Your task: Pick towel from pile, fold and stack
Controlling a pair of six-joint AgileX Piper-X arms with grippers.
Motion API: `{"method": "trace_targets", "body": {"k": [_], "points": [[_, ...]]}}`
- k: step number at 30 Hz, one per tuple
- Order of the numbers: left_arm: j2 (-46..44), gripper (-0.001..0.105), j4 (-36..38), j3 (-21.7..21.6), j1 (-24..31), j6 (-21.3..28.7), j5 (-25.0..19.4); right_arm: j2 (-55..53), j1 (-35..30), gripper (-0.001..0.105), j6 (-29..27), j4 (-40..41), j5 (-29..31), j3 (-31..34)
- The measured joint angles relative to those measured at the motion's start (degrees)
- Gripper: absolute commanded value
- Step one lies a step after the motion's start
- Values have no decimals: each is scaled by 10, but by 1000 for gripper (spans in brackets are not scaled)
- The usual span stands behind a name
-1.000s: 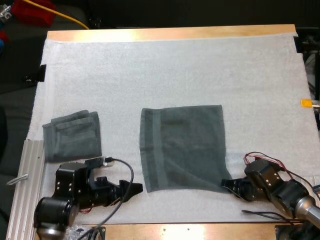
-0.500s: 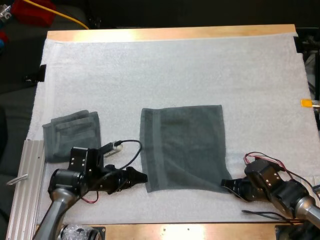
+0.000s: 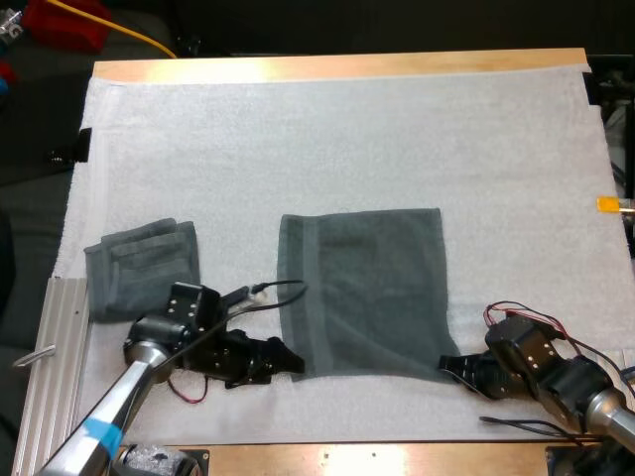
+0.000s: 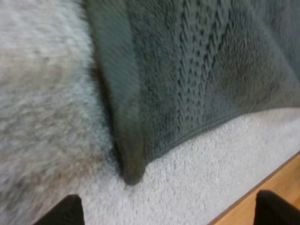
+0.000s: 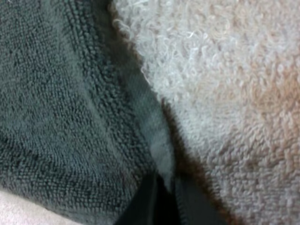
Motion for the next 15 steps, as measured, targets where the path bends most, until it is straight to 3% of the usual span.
{"method": "trace_targets", "body": {"k": [7, 15], "points": [[59, 70, -49, 0, -26, -37, 0, 0, 0, 1, 0, 0, 0, 0], [96, 70, -59, -7, -26, -46, 36, 0, 0, 1, 0, 0, 0, 0]]}}
